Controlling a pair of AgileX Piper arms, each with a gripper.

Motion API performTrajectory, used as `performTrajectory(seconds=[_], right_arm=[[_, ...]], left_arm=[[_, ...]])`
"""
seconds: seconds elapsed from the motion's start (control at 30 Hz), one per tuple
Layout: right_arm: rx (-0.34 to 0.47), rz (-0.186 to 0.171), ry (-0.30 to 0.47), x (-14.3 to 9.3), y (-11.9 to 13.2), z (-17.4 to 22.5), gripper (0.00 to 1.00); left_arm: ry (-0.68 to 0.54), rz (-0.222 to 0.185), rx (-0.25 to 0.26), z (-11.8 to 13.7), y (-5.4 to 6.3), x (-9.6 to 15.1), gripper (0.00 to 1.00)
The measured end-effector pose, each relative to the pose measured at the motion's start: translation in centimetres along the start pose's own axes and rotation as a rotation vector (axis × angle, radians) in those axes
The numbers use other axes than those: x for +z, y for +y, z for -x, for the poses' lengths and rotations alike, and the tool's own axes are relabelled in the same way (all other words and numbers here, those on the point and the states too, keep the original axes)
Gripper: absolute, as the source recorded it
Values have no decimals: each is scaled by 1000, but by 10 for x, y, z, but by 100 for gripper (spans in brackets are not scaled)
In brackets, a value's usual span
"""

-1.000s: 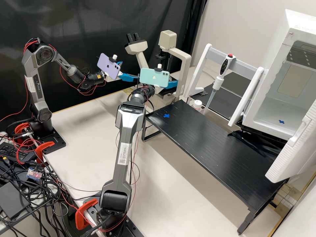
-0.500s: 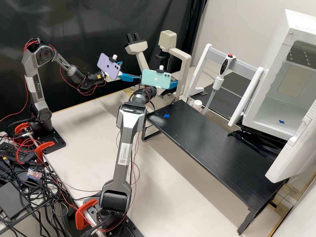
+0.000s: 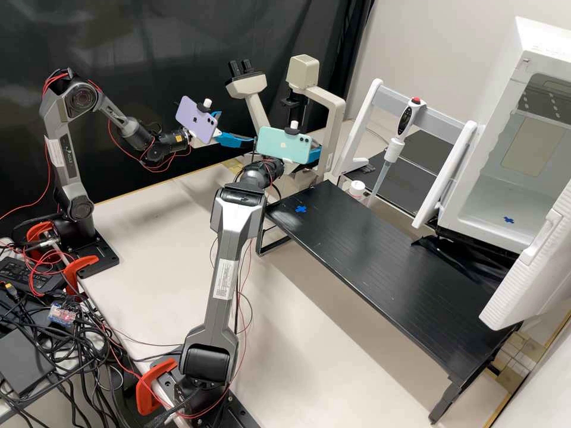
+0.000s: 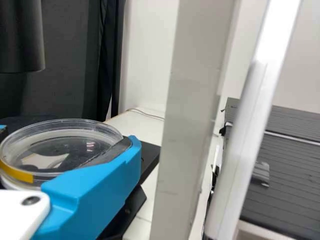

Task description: Move the petri dish to the bench

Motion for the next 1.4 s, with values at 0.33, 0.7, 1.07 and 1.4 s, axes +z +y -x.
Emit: performTrajectory(seconds=[0.33,0.7,1.07,1.4], right_arm=[[-23,-8,94,0,10,40,0],[17,-50,196,19,25,126,0],[119,-35,195,71,34,172,0],[155,-5,154,118,25,200,0]], left_arm=[[0,0,0,0,0,0,100],[0,0,0,0,0,0,100],[0,0,0,0,0,0,100],[0,0,0,0,0,0,100]])
